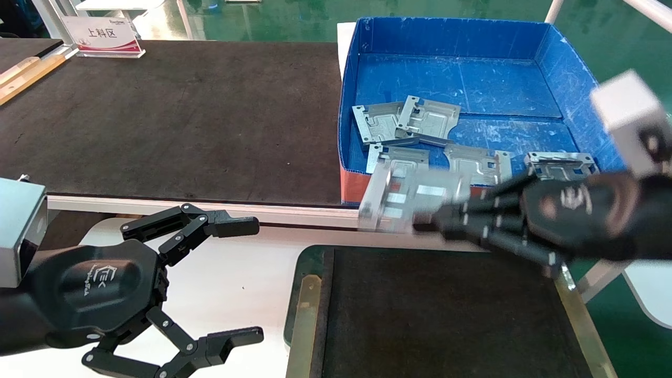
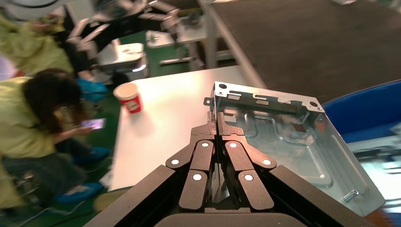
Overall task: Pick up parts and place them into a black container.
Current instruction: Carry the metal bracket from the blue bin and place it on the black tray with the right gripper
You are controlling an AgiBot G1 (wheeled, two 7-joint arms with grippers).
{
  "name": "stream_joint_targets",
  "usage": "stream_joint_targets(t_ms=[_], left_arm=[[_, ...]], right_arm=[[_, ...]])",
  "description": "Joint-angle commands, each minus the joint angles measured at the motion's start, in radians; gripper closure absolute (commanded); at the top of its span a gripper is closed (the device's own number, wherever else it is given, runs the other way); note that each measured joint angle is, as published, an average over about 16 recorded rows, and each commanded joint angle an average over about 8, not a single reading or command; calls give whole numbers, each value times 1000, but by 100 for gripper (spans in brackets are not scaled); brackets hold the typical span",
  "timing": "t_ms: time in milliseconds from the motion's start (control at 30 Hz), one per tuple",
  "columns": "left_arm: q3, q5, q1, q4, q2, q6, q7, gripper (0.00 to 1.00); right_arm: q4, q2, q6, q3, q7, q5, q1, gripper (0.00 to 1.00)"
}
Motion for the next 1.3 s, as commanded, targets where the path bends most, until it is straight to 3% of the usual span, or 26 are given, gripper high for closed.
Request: stream_joint_targets(t_ms=[33, 333, 633, 933, 1300], left_arm=[[0, 0, 0, 0, 0, 0, 0, 0], [0, 0, 0, 0, 0, 0, 0, 0], [0, 0, 0, 0, 0, 0, 0, 0], [0, 0, 0, 0, 0, 0, 0, 0], [0, 0, 0, 0, 0, 0, 0, 0]], right_arm=[[68, 31, 6, -16, 31, 36, -28, 100], [200, 53, 37, -77, 5, 25, -151, 100], [192, 9, 96, -132, -119, -79, -260, 100], [21, -102, 149, -176, -263, -190, -290, 100], [-302, -292, 180, -217, -497, -317, -208, 100]])
